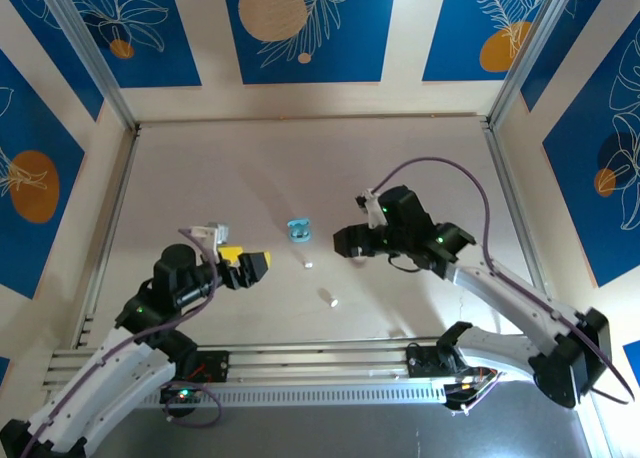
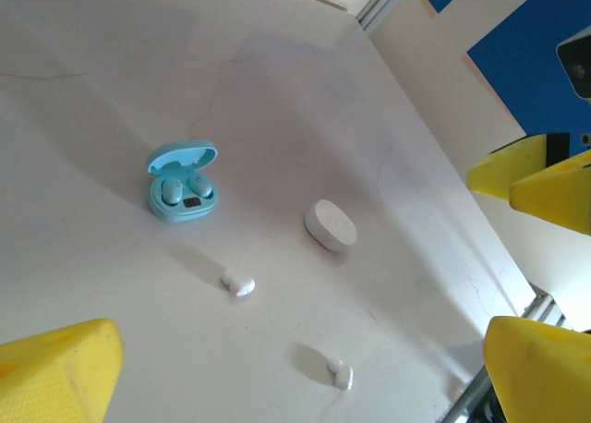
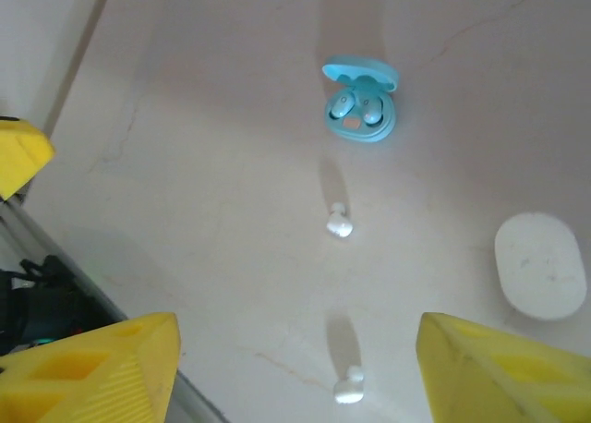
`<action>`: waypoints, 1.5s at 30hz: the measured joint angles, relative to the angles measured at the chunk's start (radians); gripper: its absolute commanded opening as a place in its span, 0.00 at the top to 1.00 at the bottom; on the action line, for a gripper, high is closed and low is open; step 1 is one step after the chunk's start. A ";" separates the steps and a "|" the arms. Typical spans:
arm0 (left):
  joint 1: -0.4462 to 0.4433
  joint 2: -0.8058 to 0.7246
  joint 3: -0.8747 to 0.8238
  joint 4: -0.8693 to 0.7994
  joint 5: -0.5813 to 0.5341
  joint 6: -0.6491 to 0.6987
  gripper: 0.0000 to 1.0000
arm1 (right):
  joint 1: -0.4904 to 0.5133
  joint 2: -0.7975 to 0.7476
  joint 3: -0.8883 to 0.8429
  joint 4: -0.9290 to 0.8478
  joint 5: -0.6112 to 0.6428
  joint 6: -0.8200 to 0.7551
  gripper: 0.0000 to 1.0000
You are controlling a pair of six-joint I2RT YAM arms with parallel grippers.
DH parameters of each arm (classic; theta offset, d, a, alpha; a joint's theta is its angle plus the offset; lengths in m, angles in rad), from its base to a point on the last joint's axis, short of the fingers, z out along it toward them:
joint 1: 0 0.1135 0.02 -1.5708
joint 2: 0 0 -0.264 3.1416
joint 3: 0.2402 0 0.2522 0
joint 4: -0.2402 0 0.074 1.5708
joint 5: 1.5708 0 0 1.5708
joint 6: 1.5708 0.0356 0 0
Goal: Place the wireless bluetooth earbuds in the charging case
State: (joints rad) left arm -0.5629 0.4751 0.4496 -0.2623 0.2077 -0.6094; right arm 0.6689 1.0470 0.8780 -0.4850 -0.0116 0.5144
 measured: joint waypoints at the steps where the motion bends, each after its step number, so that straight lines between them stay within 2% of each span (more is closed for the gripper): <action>1: -0.003 -0.002 0.009 -0.013 0.000 -0.005 0.04 | -0.006 -0.029 -0.016 -0.002 -0.008 0.006 0.32; 4: -0.004 0.045 0.031 -0.037 0.000 -0.025 0.15 | -0.054 -0.076 -0.049 -0.002 -0.045 0.030 0.37; 7: -0.005 0.177 0.040 -0.026 0.001 -0.043 0.33 | -0.126 -0.040 -0.051 0.010 -0.094 0.051 0.45; 12: 0.001 0.441 0.043 0.039 0.010 -0.053 0.59 | -0.192 0.174 0.019 0.020 -0.157 0.061 0.66; 18: 0.028 0.692 0.076 0.186 0.059 -0.069 0.82 | -0.200 0.444 0.217 0.032 -0.206 0.052 0.83; 21: 0.048 0.795 0.100 0.258 0.095 -0.073 0.90 | -0.200 0.564 0.314 0.034 -0.227 0.050 0.91; 27: 0.074 0.951 0.125 0.368 0.150 -0.075 0.97 | -0.198 0.778 0.494 0.019 -0.263 0.037 0.98; 36: 0.112 1.136 0.177 0.484 0.212 -0.097 1.00 | -0.183 1.029 0.752 -0.056 -0.296 0.017 0.98; 45: 0.124 1.216 0.226 0.531 0.232 -0.097 1.00 | -0.160 1.186 0.927 -0.145 -0.315 -0.008 0.98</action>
State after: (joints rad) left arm -0.4389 1.6913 0.6758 0.2691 0.4393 -0.7063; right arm 0.5091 2.2326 1.8053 -0.6296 -0.3264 0.5064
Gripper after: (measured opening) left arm 0.040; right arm 0.049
